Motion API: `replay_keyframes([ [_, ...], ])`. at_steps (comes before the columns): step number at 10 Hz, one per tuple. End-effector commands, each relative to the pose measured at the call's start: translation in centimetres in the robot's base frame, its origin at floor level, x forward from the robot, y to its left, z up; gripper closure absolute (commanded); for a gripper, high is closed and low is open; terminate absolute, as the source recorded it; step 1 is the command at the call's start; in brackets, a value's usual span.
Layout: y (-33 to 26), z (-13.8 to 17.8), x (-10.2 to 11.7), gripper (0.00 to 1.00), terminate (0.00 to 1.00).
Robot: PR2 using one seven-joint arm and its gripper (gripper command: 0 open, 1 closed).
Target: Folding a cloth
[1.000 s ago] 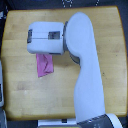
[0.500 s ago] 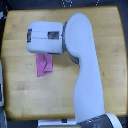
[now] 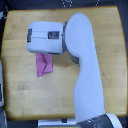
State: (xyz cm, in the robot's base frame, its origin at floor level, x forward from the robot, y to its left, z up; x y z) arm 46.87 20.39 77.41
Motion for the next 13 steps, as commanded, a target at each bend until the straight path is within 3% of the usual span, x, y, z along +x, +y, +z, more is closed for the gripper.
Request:
replay_keyframes([
  [1,-2.6,-0.9,0.9,0.0,0.0],
  [6,-4.7,0.1,2.1,0.0,0.0],
  [9,-5.9,5.6,6.4,0.0,0.0],
  [10,-6.6,9.0,10.5,0.0,0.0],
  [11,-6.7,9.5,11.1,0.0,0.0],
  [13,-9.2,14.8,15.4,0.0,0.0],
])
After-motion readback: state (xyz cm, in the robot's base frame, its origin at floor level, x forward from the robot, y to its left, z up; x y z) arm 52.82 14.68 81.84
